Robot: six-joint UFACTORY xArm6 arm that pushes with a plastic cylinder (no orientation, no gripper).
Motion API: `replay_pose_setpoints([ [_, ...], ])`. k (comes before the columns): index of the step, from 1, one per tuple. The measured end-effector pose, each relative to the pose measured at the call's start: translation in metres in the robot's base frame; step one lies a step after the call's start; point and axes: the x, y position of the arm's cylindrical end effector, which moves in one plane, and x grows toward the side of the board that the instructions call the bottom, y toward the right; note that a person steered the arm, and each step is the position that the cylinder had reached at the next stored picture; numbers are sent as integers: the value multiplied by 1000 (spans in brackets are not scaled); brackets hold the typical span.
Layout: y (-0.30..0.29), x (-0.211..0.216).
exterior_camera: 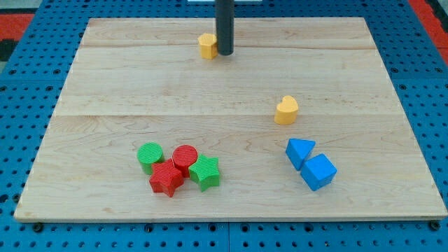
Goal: Move the yellow hexagon to the top left of the board
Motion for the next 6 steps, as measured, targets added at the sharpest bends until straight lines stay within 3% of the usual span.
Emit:
replay_pose_setpoints([
  [1, -80, -1],
  [3, -40, 50],
  [5, -209, 28],
  [6, -240, -12],
])
